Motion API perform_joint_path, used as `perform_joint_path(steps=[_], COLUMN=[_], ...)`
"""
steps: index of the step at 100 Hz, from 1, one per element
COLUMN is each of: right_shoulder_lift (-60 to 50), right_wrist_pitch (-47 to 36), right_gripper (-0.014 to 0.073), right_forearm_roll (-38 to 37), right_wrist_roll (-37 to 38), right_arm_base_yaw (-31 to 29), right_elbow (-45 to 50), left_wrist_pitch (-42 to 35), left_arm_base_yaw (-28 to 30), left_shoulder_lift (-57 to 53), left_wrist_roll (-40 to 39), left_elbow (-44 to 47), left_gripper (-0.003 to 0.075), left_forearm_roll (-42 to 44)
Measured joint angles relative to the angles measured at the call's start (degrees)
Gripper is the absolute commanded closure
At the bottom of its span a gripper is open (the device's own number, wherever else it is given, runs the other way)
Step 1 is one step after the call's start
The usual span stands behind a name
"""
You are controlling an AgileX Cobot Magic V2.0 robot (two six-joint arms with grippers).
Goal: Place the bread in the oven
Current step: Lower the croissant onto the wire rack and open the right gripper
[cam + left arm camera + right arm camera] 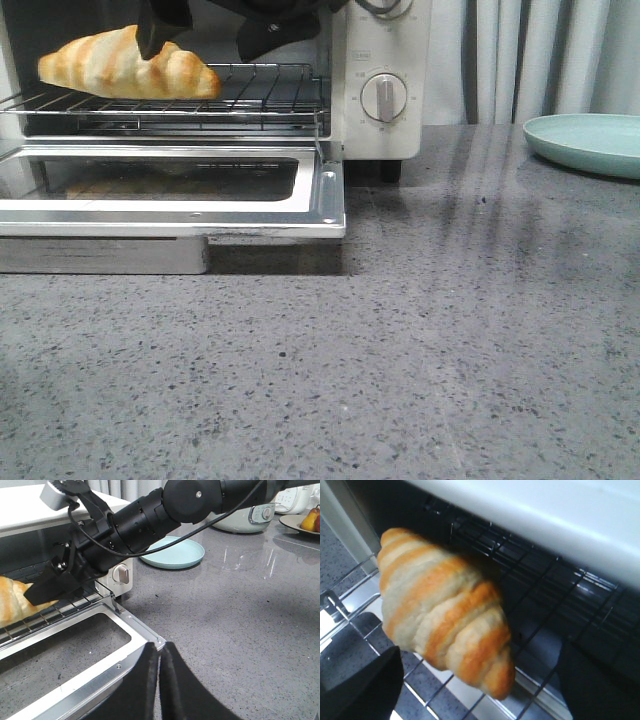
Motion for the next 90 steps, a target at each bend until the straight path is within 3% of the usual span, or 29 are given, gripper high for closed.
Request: perform_joint_path(steps=[3,10,11,20,35,50,78,90], right_shoulder_lift=[-0.29,-1.46,-1.62,-4.09,-10.44,-21.16,-57.11,-75.06], right_wrist_pitch=[1.03,3.85,4.43,8.30,13.03,13.82,9.80,9.91], right_gripper=[0.0092,0.0277,0.0354,0.0669,0.0643,0.0643,0.0643,0.0643], right_forearm_roll=[0.40,1.54,1.66,2.02,1.87,-2.62,-11.84,-13.97], right_wrist_roll=[0.00,0.00,0.00,0.00,0.00,0.00,-0.10,-0.10], right_arm_base_yaw=[0.00,0.00,0.00,0.38,2.46,5.50,5.34,1.96], right_elbow=[0.00,0.00,0.00,0.00,1.23,8.31,33.71,44.31], left_wrist_pitch=[0.00,-0.11,-0.23,-0.74,-3.55,-5.72,0.70,6.17], left_arm_base_yaw=[0.00,0.00,0.00,0.00,0.00,0.00,0.00,0.00], left_shoulder_lift=[0.00,0.00,0.00,0.00,-1.12,-5.12,-18.40,-22.58], left_wrist_roll=[0.00,0.00,0.00,0.00,0.00,-1.93,-26.00,-31.11], left_elbow=[0.00,0.00,0.00,0.00,0.00,0.00,0.00,0.00], left_gripper=[0.0742,0.0742,0.0742,0.0742,0.0742,0.0742,0.0742,0.0742], left_forearm_roll=[0.00,0.00,0.00,0.00,0.00,3.18,31.15,37.96])
